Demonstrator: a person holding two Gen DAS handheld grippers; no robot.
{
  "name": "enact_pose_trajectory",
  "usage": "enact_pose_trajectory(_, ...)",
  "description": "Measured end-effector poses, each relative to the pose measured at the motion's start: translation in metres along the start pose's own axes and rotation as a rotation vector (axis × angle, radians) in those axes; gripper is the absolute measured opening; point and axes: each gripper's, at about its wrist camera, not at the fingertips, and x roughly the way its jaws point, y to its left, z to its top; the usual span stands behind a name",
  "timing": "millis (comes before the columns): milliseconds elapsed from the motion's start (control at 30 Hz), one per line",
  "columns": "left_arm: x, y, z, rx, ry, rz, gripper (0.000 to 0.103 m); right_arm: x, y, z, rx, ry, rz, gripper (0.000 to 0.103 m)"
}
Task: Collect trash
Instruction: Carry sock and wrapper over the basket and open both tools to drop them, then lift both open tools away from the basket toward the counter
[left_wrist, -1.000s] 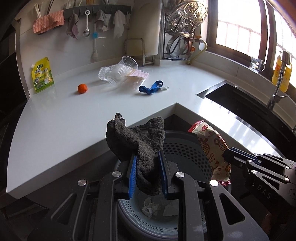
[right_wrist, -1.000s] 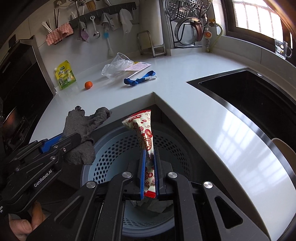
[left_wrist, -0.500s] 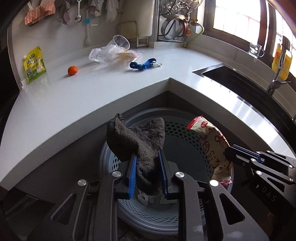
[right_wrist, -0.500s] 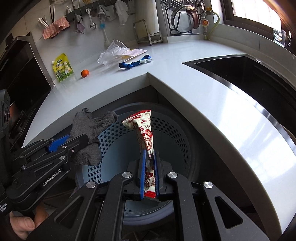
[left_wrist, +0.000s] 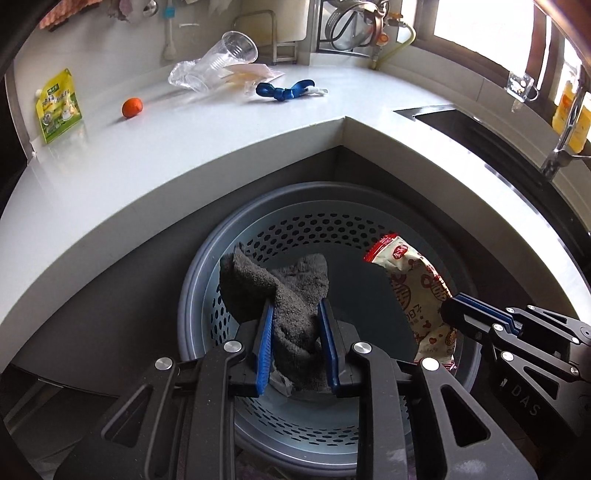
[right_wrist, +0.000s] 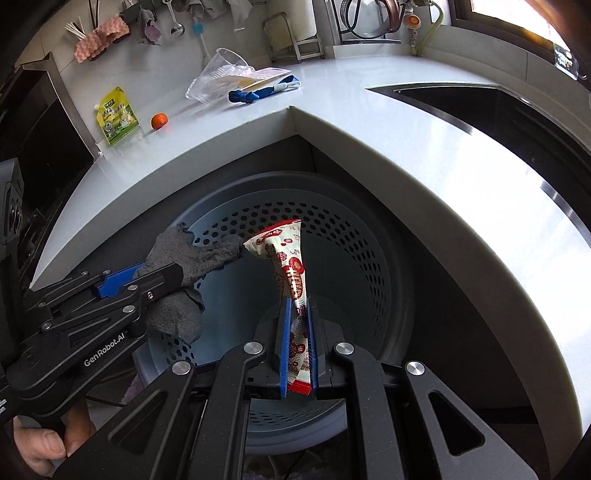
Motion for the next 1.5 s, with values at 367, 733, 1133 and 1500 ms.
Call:
enact_pose_trajectory(367, -0.003, 0.006, 0.000, -0.024, -0.020, 0.008, 0.062, 0.002, -0.004, 0.000, 0.009, -0.015, -0.023, 0.030)
enact_pose_trajectory(733, -0.003, 0.009, -0.001, -0.028, -0.017, 0.030, 0.070, -0.002, -0.010, 0.000, 0.034, -0.029, -0.030, 0.045)
enact_pose_trajectory(1133, -0.011, 0.013, 0.000, -0.043, -0.047, 0.060, 0.085, -0.009, -0.009, 0.000, 0.037, -0.054, -0.035, 0.060)
enact_pose_trajectory(1500, -0.034, 0.027, 0.007, -0.096, -0.157, 0.084, 0.097, -0.021, -0.001, 0.006, 0.005, -0.109, 0.002, 0.069)
